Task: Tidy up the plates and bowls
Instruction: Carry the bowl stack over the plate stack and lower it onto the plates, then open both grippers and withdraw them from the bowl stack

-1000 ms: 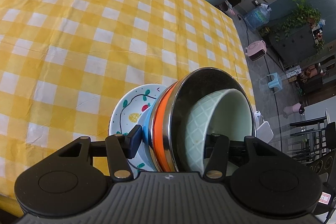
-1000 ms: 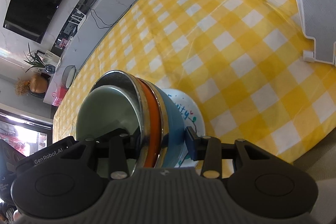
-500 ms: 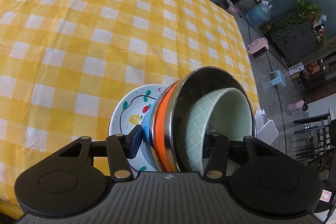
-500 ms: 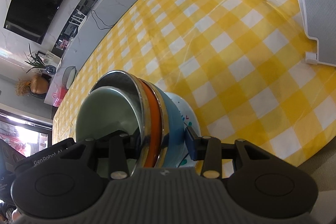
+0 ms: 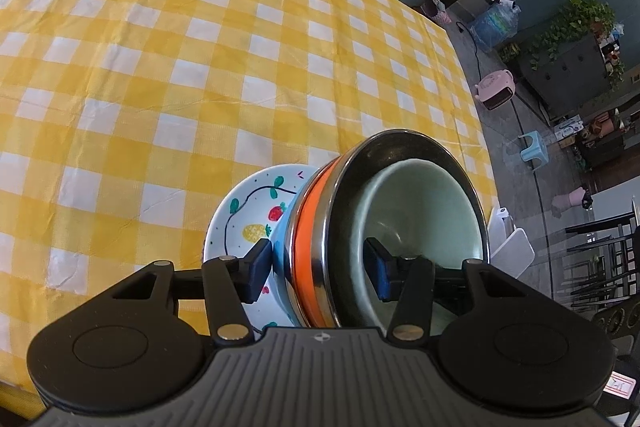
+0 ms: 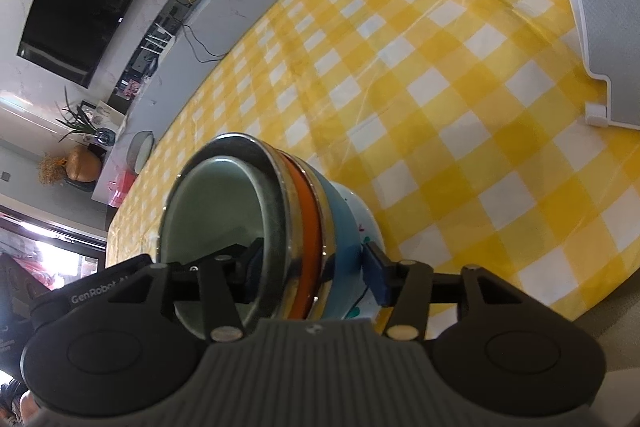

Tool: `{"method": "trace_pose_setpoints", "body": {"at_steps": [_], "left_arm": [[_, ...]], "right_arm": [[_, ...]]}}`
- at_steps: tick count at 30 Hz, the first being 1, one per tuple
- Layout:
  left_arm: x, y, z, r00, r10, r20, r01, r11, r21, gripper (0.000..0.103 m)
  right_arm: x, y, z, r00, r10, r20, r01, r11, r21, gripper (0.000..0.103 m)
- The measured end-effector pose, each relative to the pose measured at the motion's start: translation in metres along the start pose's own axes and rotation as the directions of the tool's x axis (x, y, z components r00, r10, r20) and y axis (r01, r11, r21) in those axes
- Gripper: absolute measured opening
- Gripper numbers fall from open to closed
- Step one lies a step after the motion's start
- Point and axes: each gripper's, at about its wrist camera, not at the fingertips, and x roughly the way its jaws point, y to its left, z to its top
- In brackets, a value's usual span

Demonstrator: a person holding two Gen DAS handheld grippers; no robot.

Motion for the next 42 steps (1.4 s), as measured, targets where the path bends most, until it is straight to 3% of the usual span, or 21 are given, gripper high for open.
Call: {"method": "trace_pose_setpoints", "body": {"at_steps": [6, 10, 11, 16, 21, 27, 32, 35, 42], "left_arm": [[-0.002, 0.001, 0.001, 1.000, -0.006, 0.011, 0.006, 1.000, -0.002, 0.058], [-0.008, -0.001, 0.001, 0.999, -0.019, 0.041, 0.018, 1.000, 0.012, 0.069], [-0.010, -0.003, 0.001, 0.999, -0.016, 0.049, 0.015, 1.000, 0.021, 0.070], [-0.024, -0.015, -0.001, 0.994, 0.000, 0.107, -0.010, 0.995, 0.099, 0.074], [-0.048, -0.021, -0.007, 0.979, 0.019, 0.203, -0.056, 0.982, 0.180, 0.074], [-0.090, -0.032, -0.020, 0.941, 0.024, 0.338, -0.125, 0.952, 0.281, 0.073], [-0.122, -0.047, -0.042, 0.891, 0.023, 0.453, -0.211, 0.905, 0.370, 0.073], [-0.136, -0.053, -0.060, 0.855, 0.010, 0.519, -0.258, 0.876, 0.408, 0.073], [-0.147, -0.053, -0.090, 0.816, 0.022, 0.578, -0.305, 0.865, 0.397, 0.073]], "right_arm": [[-0.001, -0.001, 0.001, 1.000, 0.005, 0.013, -0.005, 1.000, -0.004, 0.056], [-0.004, 0.000, 0.001, 0.999, -0.002, 0.038, 0.002, 1.000, -0.015, 0.067], [-0.005, 0.001, 0.001, 0.999, -0.004, 0.044, 0.005, 1.000, -0.019, 0.073], [-0.008, 0.005, 0.000, 0.997, -0.017, 0.071, 0.021, 0.998, -0.054, 0.084], [-0.016, 0.014, 0.000, 0.993, -0.053, 0.108, 0.063, 0.994, -0.093, 0.086], [-0.042, 0.035, 0.000, 0.977, -0.095, 0.189, 0.128, 0.977, -0.172, 0.087], [-0.072, 0.057, -0.013, 0.963, -0.083, 0.258, 0.151, 0.954, -0.258, 0.090], [-0.090, 0.070, -0.027, 0.946, -0.077, 0.314, 0.185, 0.926, -0.329, 0.091], [-0.118, 0.083, -0.070, 0.885, -0.074, 0.459, 0.313, 0.826, -0.470, 0.096]]}}
